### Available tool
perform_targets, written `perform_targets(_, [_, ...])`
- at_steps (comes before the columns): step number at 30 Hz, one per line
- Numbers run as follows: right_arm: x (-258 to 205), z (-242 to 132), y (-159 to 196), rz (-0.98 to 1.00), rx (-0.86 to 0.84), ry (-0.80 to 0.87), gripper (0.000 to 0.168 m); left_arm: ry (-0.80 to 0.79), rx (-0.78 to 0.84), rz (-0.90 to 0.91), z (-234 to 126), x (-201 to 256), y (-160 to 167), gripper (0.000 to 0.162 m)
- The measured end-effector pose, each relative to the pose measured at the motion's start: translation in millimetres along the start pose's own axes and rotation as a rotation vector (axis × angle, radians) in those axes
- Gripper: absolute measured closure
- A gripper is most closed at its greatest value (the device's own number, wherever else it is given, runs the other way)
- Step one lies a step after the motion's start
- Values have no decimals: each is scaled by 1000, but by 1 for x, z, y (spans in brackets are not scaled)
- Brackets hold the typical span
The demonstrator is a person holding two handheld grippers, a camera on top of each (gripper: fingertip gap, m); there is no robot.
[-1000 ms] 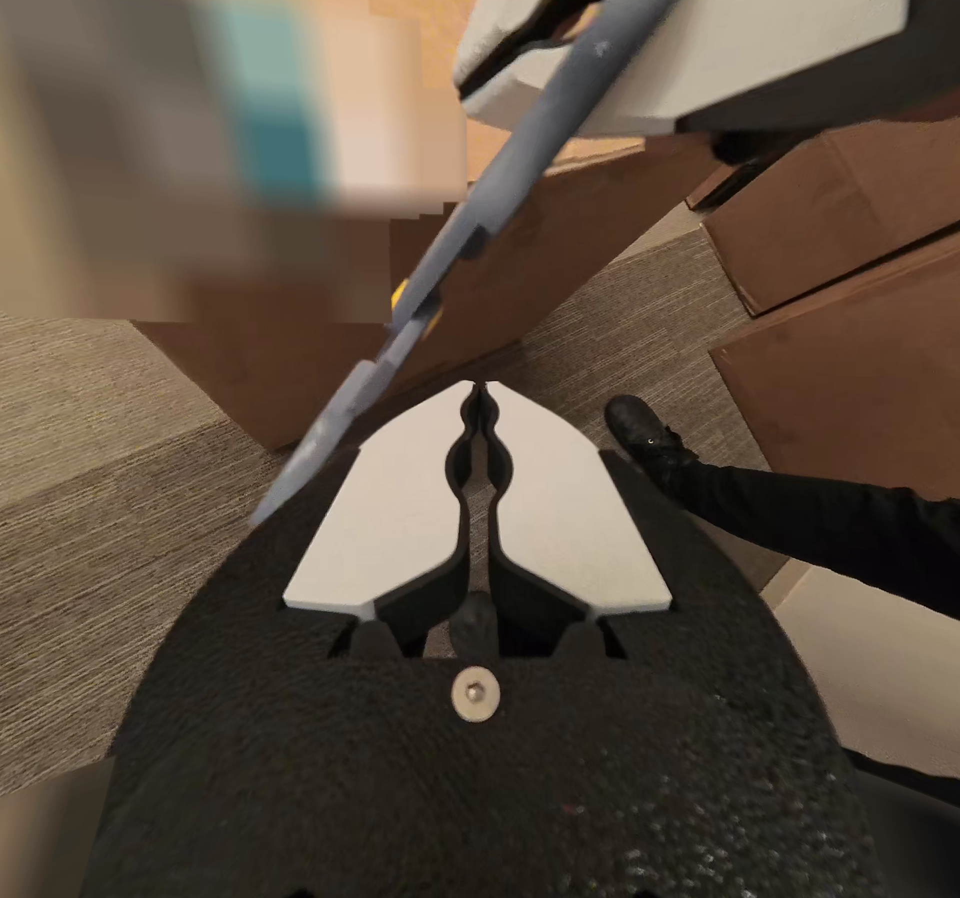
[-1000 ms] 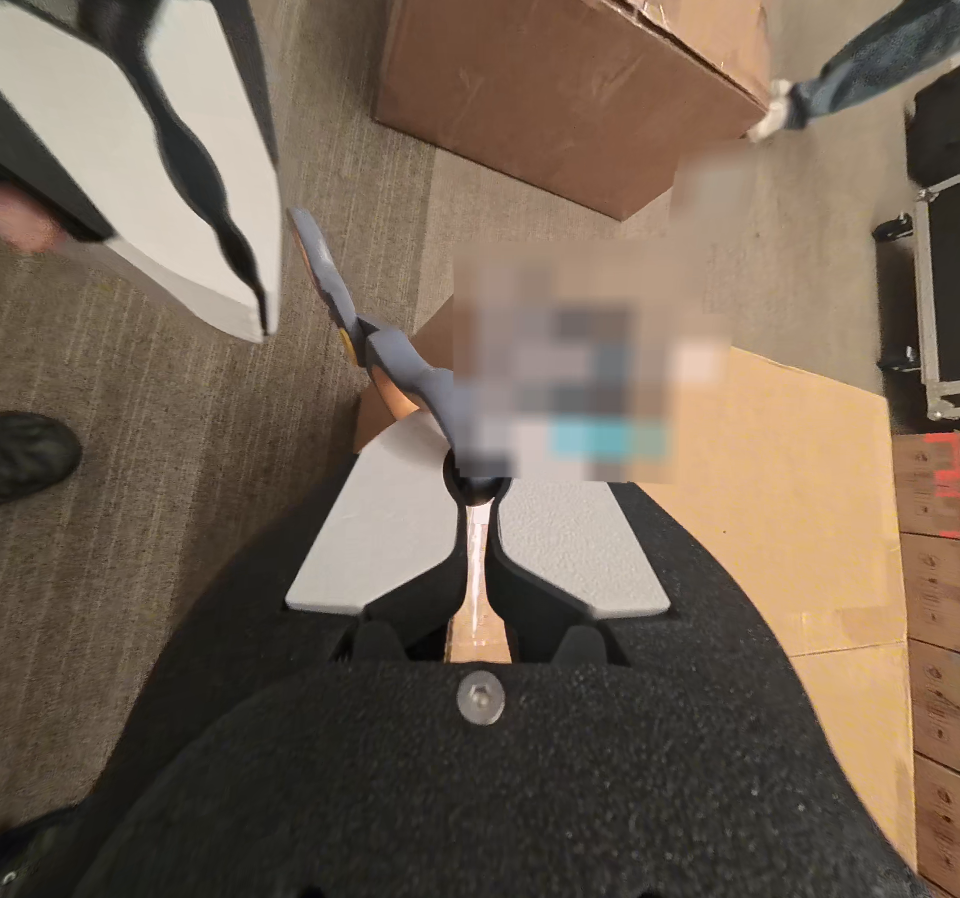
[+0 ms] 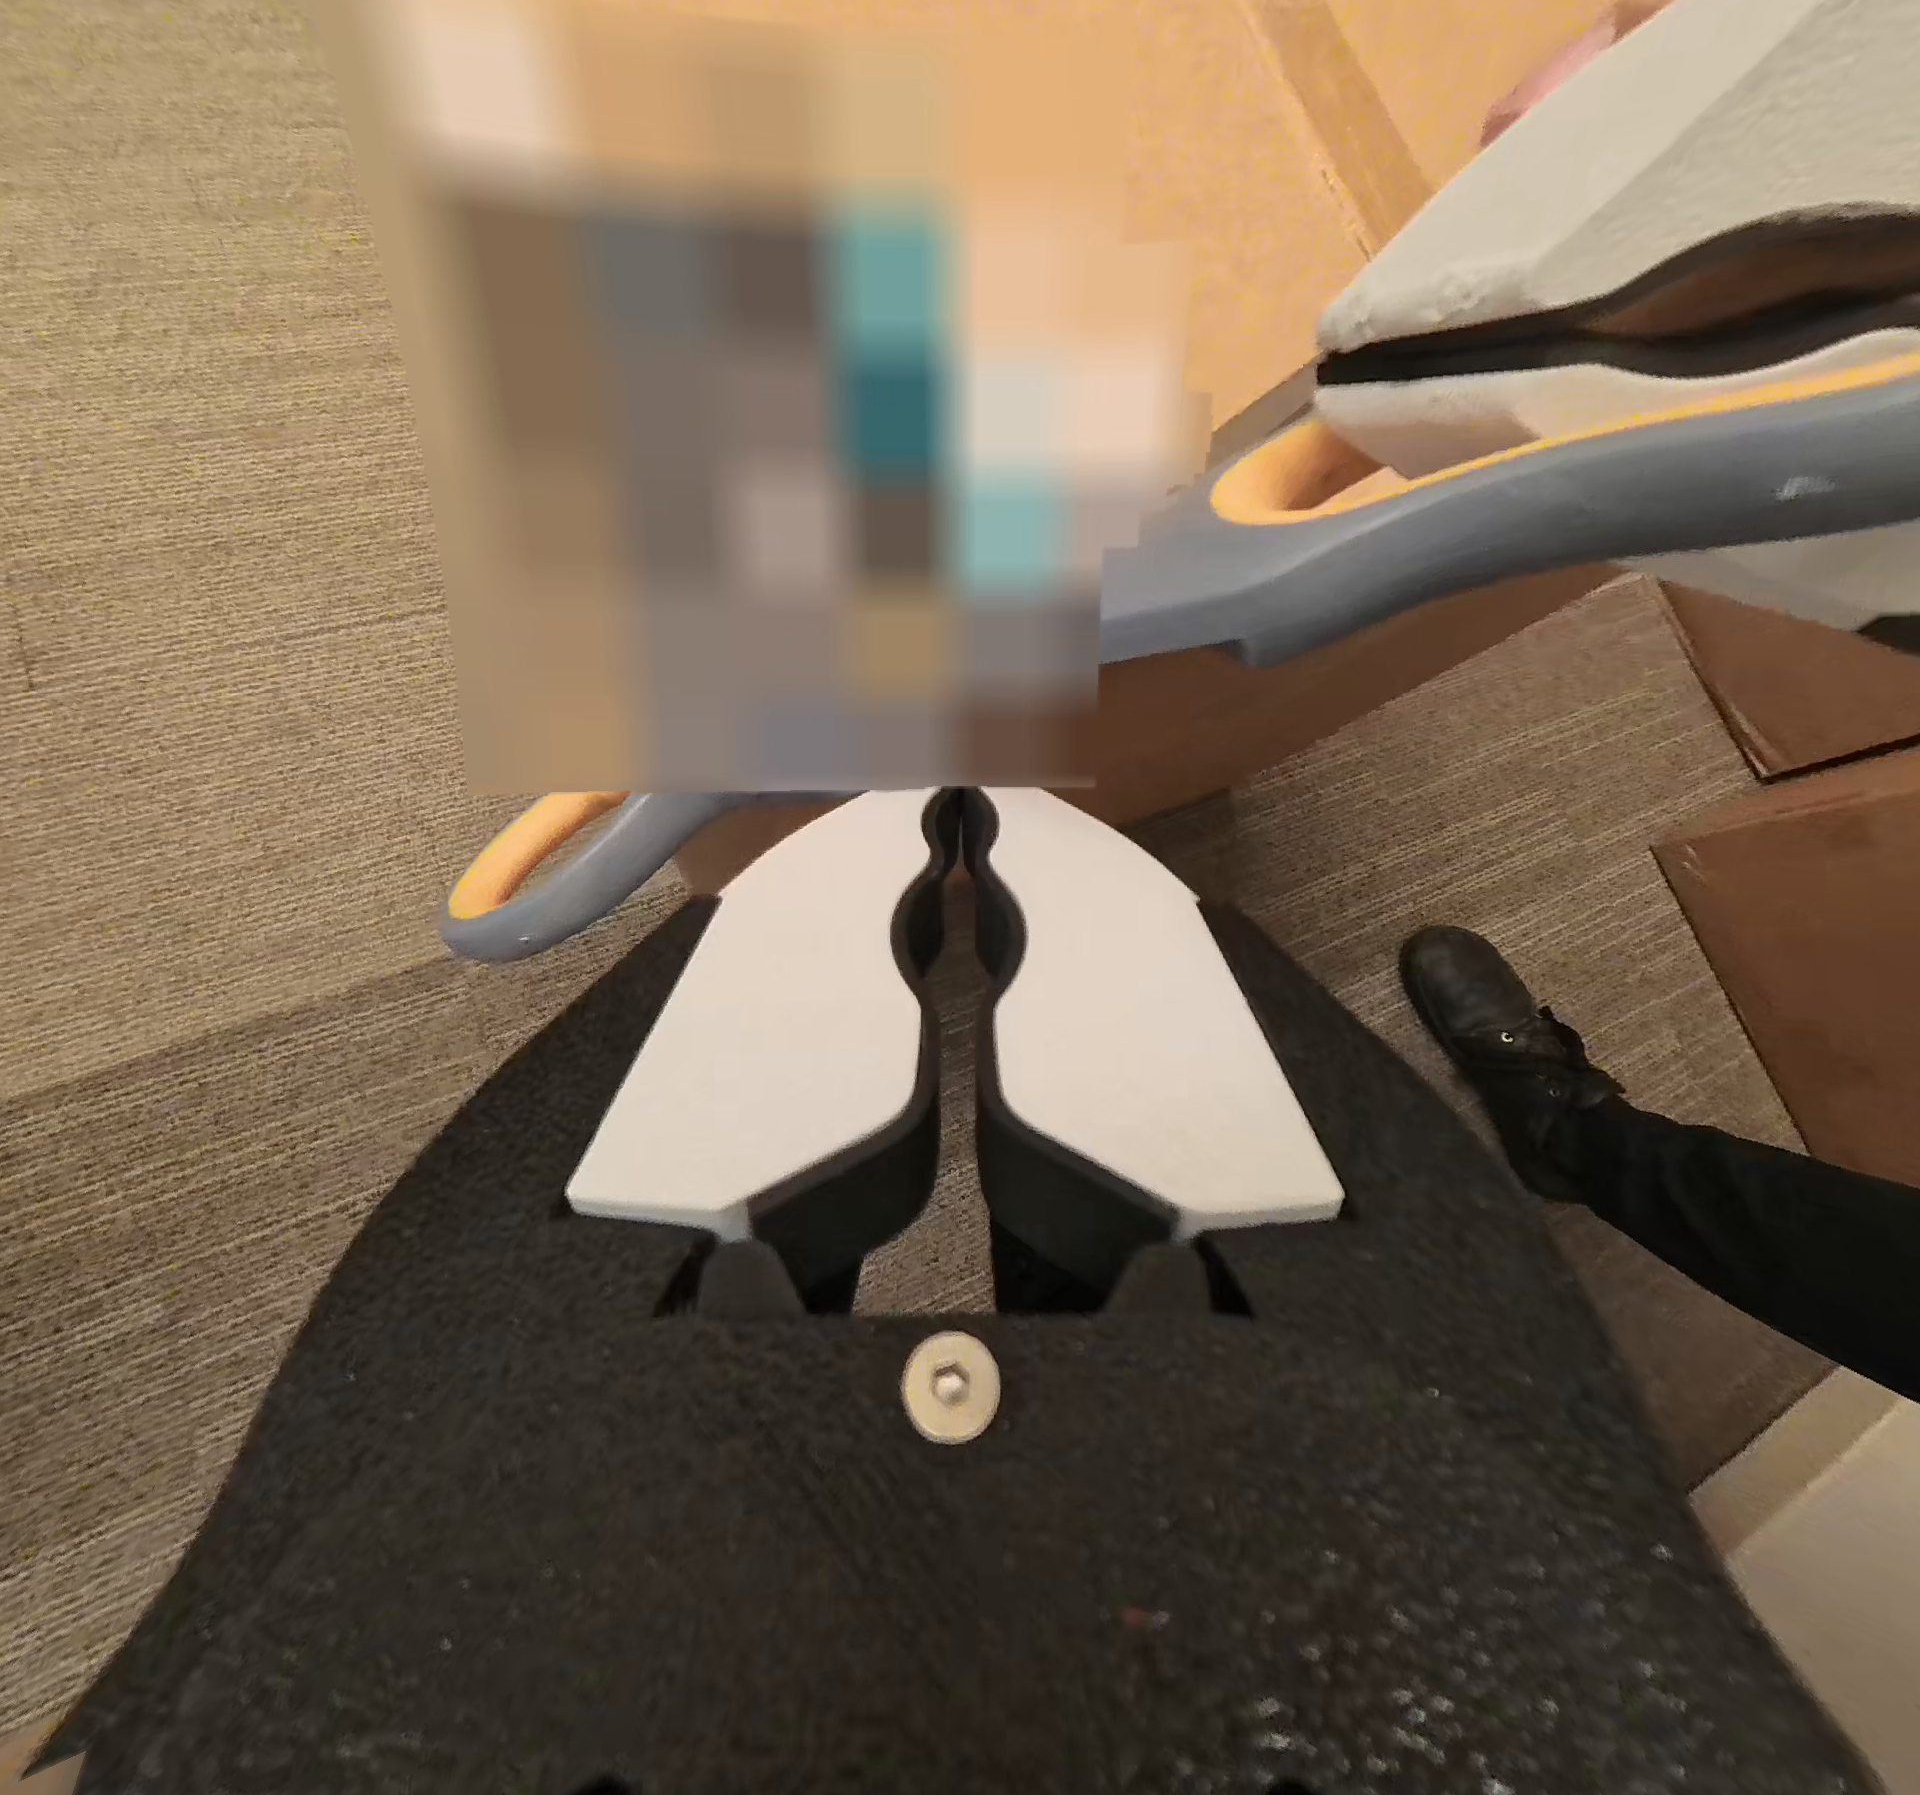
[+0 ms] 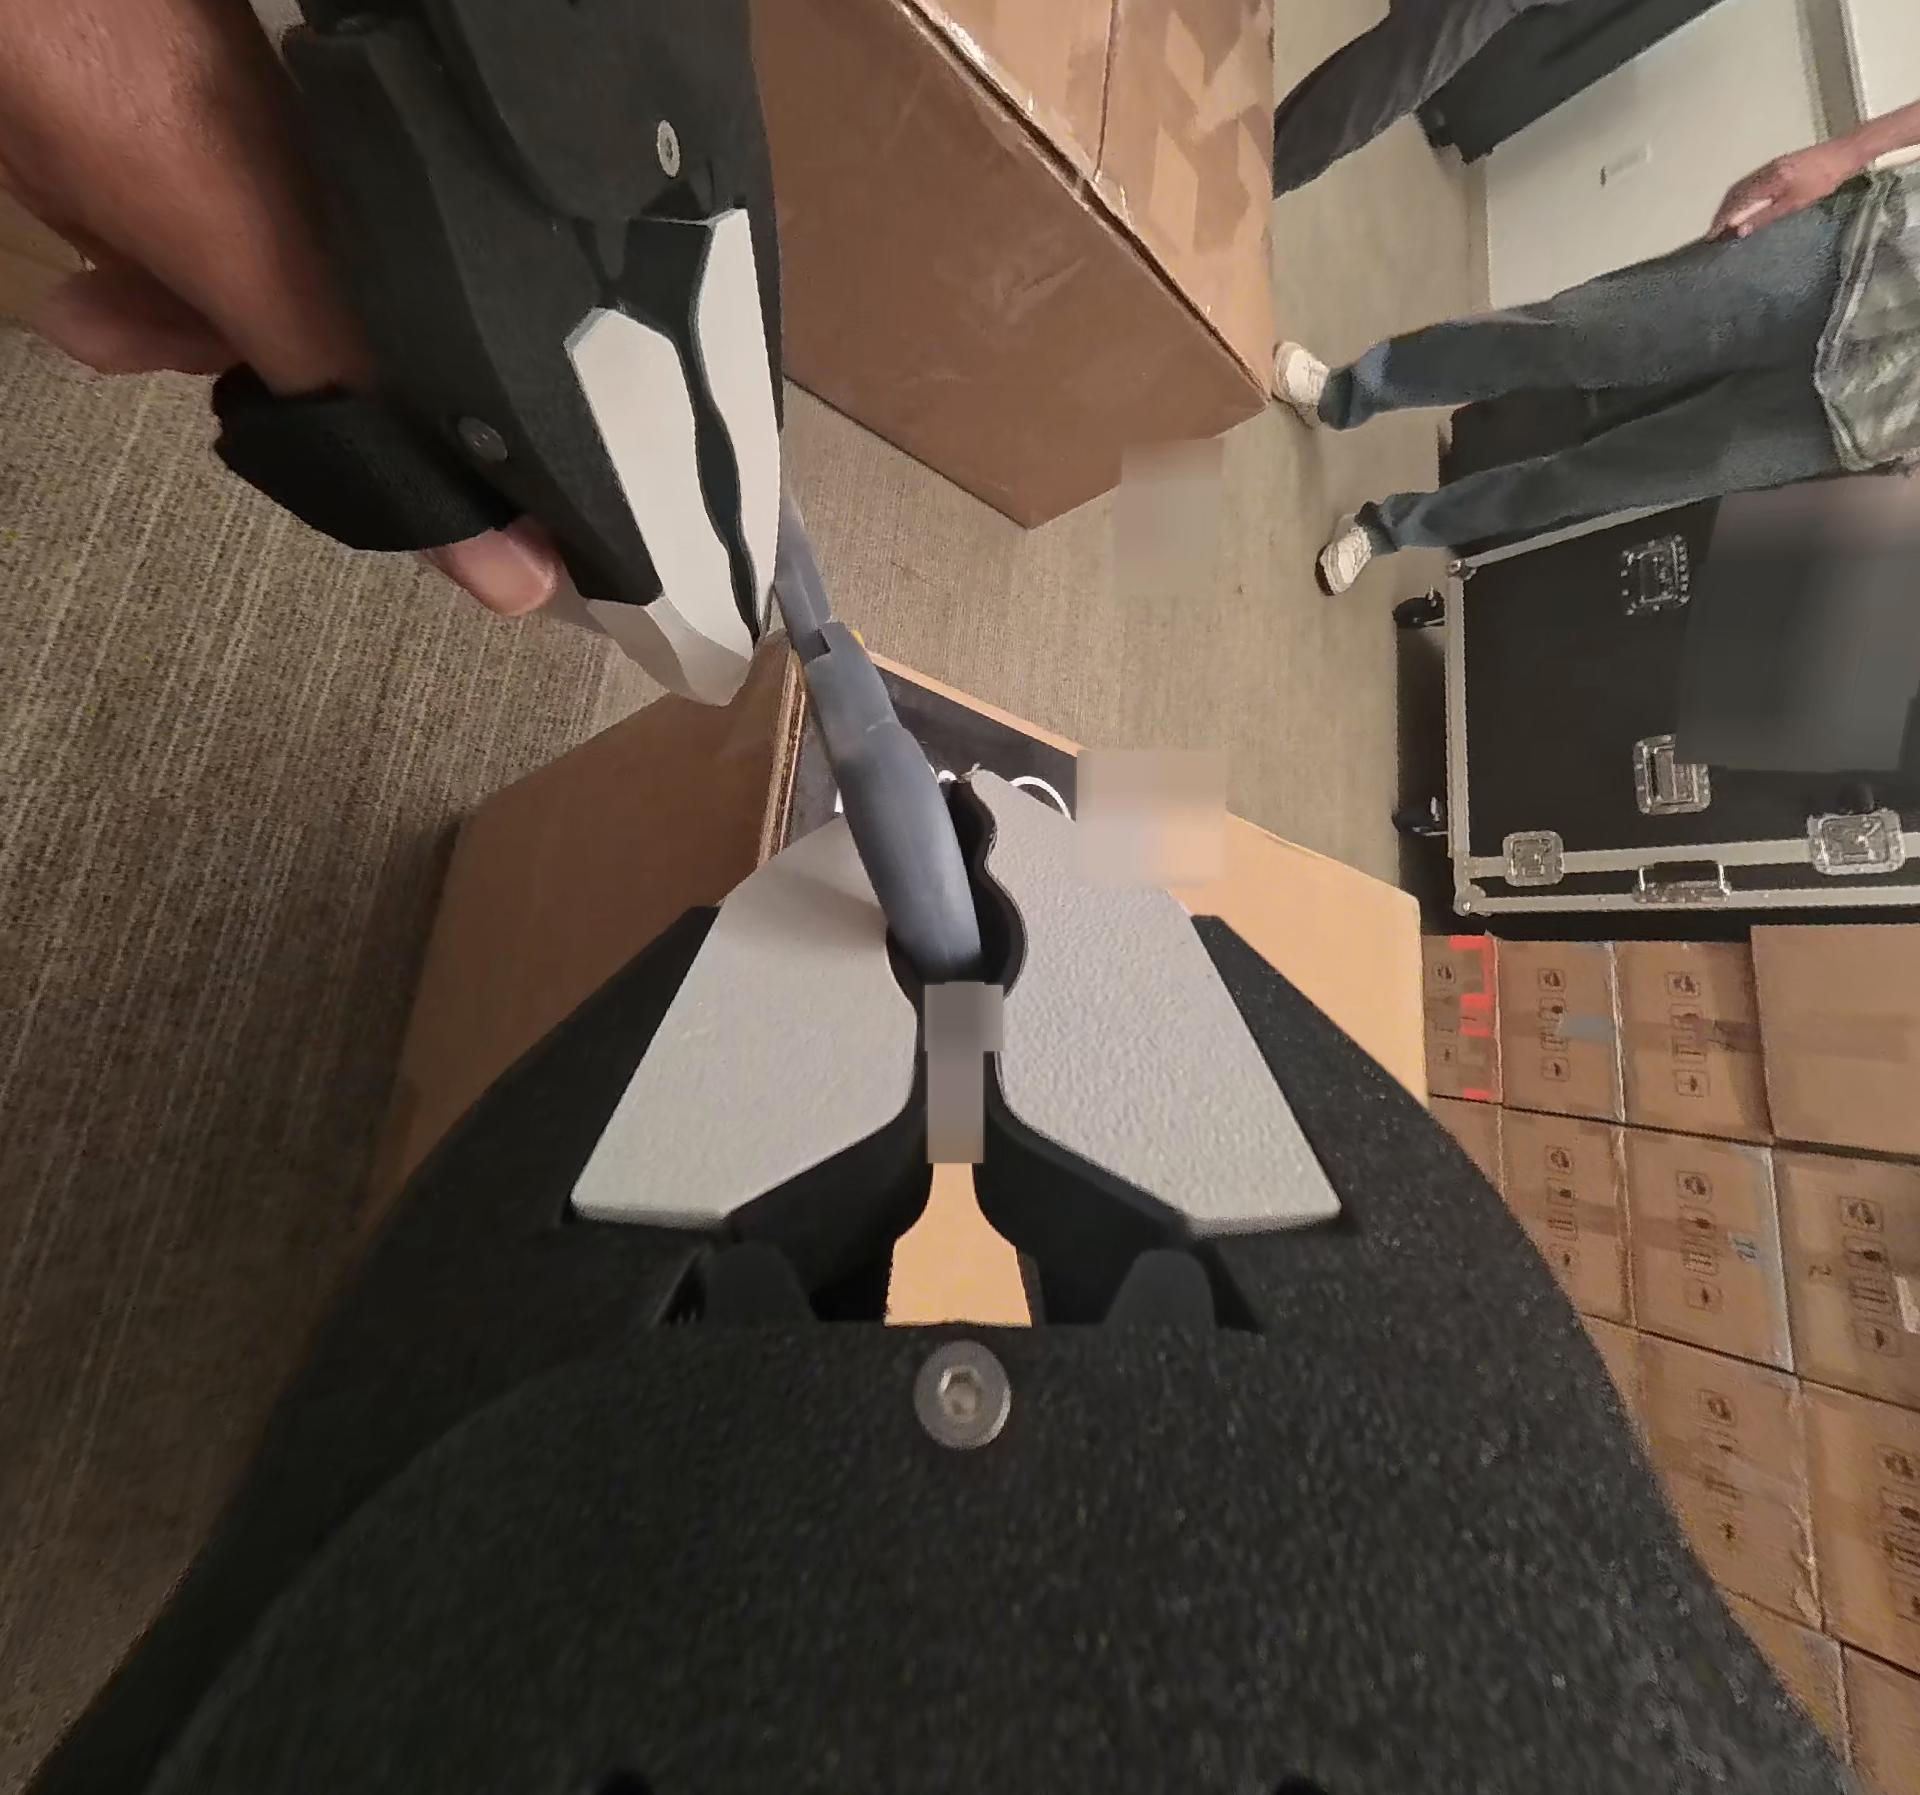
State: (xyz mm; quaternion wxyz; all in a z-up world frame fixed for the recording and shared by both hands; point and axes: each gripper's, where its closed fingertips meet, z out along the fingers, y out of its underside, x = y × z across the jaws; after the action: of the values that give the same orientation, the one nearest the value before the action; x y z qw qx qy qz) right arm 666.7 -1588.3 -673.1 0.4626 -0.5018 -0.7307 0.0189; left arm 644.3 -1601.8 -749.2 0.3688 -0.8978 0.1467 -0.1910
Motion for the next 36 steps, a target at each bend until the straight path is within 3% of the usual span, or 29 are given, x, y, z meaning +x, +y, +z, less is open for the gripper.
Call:
perform_targets(24, [-29,-8,15,13,-23,-93,168,15,2,-17,2,7,6,162])
perform_targets(29, [-28,-8,16,4,-29,-109,168,-35,61,100,-19,6,-1,162])
perform_targets(30, [-28,-8,16,4,-30,-112,168,-21,85,115,-22,9,-6,160])
perform_targets(32, [-27,-8,16,-4,-33,-119,168,9,105,154,-24,14,-12,141])
perform_targets(36, [-27,-8,16,-24,-34,-127,168,9,97,269,-23,14,-20,132])
